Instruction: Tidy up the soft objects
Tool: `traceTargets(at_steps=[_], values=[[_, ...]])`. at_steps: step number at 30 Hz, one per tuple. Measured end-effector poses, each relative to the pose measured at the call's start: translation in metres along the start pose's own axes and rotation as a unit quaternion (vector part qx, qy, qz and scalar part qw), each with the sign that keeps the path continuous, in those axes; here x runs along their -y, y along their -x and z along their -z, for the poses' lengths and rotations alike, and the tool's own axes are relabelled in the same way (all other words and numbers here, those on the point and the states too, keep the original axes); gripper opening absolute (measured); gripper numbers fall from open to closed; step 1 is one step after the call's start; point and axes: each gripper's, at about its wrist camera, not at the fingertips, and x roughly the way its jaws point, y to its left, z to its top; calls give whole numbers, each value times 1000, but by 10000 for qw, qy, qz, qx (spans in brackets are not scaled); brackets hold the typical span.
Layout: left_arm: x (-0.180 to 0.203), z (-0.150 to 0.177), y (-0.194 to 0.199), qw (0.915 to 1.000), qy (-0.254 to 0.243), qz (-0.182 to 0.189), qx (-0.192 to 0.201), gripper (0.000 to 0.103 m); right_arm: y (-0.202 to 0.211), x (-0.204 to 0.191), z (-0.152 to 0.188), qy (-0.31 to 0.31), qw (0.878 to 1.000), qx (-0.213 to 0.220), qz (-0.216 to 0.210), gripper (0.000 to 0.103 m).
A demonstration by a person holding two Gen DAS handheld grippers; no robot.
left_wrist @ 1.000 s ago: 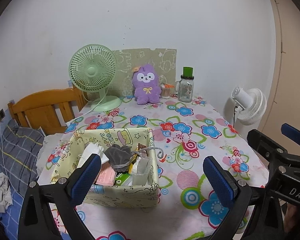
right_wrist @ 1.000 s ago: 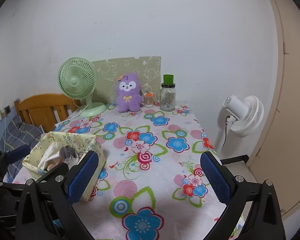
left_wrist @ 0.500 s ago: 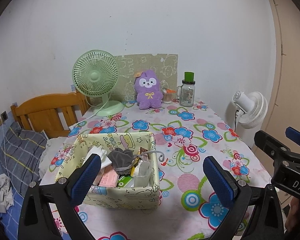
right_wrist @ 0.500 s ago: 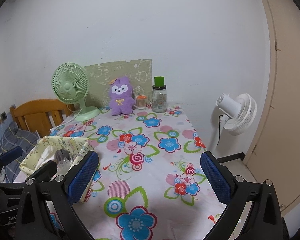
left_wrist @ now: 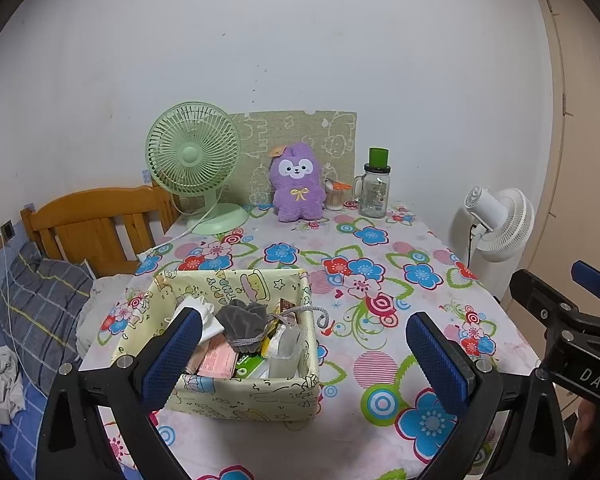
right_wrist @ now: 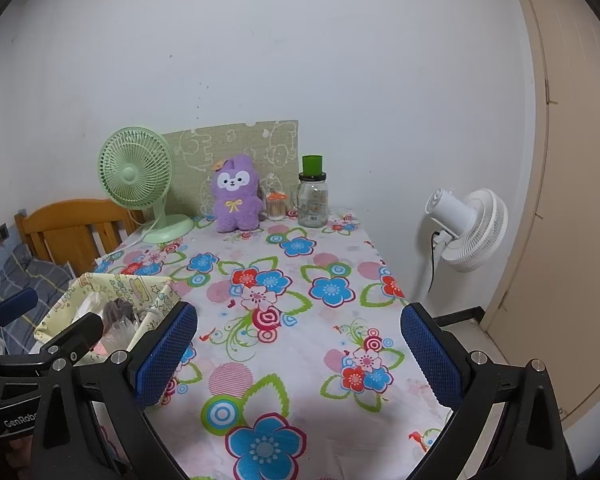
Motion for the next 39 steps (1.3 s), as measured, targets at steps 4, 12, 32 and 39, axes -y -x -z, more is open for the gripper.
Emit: traceTargets(at_steps=[4, 12, 32, 39], values=[[0, 0, 0, 10000, -15, 6, 7, 103, 0, 0, -1, 7, 10000, 7, -9, 103], [1, 0, 0, 10000, -8, -14, 11, 103, -1, 0, -2, -15, 10000, -1, -23, 103], [1, 0, 0, 10000, -20, -52, -9, 103, -2, 0, -2, -4, 10000, 32, -30, 103], [1, 0, -2, 10000, -11, -55, -21, 103, -2, -1, -2, 0, 10000, 34, -27, 103]])
